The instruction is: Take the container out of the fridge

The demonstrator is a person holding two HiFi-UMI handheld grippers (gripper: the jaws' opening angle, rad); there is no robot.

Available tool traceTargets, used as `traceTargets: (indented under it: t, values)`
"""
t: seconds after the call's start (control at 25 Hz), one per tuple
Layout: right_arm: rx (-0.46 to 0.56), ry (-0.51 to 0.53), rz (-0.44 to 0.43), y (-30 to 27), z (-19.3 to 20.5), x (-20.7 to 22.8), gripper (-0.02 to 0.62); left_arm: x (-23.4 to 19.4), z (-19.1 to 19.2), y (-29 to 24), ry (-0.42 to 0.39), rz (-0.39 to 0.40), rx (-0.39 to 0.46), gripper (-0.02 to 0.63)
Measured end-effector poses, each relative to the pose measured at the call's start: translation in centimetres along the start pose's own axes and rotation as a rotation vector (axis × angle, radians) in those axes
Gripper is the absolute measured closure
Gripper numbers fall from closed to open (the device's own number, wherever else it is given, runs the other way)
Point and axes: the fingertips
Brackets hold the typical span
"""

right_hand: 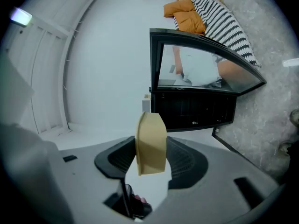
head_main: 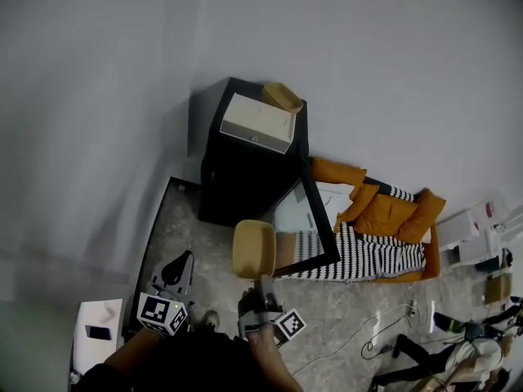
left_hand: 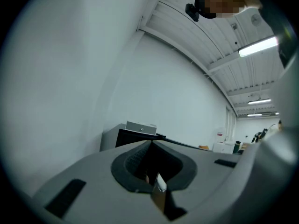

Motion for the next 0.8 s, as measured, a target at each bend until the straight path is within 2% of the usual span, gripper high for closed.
traceTargets:
  t: [0.16, 0.48, 0.8]
  values:
    - [-0.011, -0.015, 0.011, 1.7, 0.6, -0.2, 0.399, 0.7, -1.8, 0.4, -0.016, -0.016, 0.057, 0.601]
    - [0.009, 0.002, 0.027, 3.3, 0.7, 0.4, 0.399, 1.4, 1.1, -0.1, -0.004, 0.039, 0.01, 0.601]
    - [0.009, -0.006, 0.007, 3.9, 1.2, 0.1, 0.399, 2.0, 1.2, 0.3, -0.007, 0.056, 0.011, 0.601]
Point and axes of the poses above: the fingertips, and each gripper's own axes: y backward along the fingers, x to its right, z out of its underside, and after that the axes turned 5 degrees about z, right-handed
